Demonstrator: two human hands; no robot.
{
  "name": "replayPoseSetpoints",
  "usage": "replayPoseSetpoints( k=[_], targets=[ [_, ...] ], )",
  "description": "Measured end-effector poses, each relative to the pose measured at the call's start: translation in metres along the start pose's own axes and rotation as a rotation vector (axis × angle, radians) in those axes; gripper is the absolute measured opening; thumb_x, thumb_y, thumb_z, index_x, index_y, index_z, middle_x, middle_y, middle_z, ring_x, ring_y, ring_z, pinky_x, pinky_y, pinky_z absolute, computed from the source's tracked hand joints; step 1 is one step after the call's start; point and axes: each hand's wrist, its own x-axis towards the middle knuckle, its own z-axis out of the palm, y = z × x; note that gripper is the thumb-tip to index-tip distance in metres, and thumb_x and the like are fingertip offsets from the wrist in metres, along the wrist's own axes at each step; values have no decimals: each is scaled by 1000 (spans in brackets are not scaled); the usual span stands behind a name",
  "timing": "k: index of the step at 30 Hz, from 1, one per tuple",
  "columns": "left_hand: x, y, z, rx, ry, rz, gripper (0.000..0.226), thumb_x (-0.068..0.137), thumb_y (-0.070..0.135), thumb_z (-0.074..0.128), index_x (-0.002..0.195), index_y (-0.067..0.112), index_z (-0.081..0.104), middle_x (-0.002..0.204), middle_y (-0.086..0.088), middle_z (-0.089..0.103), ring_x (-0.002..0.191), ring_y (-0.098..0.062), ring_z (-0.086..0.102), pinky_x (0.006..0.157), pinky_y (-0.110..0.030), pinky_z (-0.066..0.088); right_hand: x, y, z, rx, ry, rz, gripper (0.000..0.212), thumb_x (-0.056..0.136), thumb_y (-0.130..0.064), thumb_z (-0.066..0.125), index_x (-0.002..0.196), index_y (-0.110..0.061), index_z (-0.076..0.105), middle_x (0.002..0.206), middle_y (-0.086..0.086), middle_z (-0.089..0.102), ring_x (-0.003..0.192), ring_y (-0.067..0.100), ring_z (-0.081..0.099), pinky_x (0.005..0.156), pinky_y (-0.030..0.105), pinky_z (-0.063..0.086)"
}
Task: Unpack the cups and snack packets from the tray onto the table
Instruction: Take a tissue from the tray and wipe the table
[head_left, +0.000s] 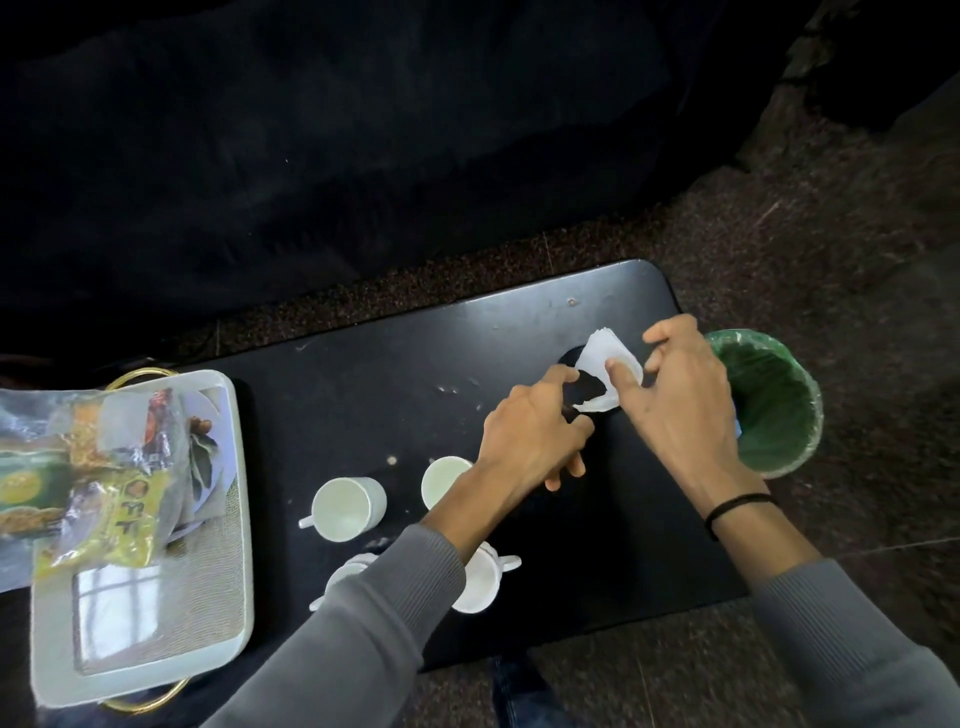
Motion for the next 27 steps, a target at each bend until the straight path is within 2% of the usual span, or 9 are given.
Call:
replayPoseSetpoints(
  k=[4,10,15,18,21,23,27],
  targets=[
    [-12,0,-12,-66,55,14,49,92,27,53,140,32,43,66,9,77,47,-8,67,89,-31,56,-10,-15,-4,-9,34,-82,23,94,-29,68,109,-15,56,91,4,59,83,25,61,72,41,50],
    [-34,-27,-33,-146,118,-9,42,95,26,55,136,31,51,73,9,78,59,-9,71,87,-34,58,-34,-44,7,29,-13,-188,10,93,-25,69,99,-20,62,87,-6,62,70,14,59,68,36,53],
    [-52,-63,-60,-143,178,-51,32,94,28,55,125,32,59,74,11,78,70,-8,68,84,-37,58,-54,-83,32,38,-148,-281,16,94,-26,68,107,-18,64,96,-5,66,81,12,64,72,35,59],
    [-67,-90,-76,-169,227,-77,29,93,26,54,121,32,61,72,9,77,64,-7,70,79,-36,59,-67,-113,50,1,-233,-327,17,95,-28,67,108,-19,63,99,-6,67,85,14,65,73,39,59],
    [-81,-120,-93,-197,267,-93,24,97,27,55,119,29,63,70,8,75,59,-6,70,70,-30,58,-80,-142,70,-27,-284,-360,15,95,-29,67,106,-21,61,100,-6,67,87,16,67,73,41,59],
    [-90,-143,-106,-213,299,-115,21,99,30,55,118,29,63,67,10,72,57,-4,69,62,-23,52,-88,-163,88,-49,-312,-398,13,95,-29,67,105,-23,61,100,-7,68,87,15,67,72,40,60],
    [-113,-193,-128,-280,335,-172,21,98,36,56,116,29,63,71,10,75,57,-6,70,73,-33,60,-106,-203,126,-68,-393,-435,13,96,-29,67,105,-24,61,99,-9,69,85,13,67,72,38,61]
  ],
)
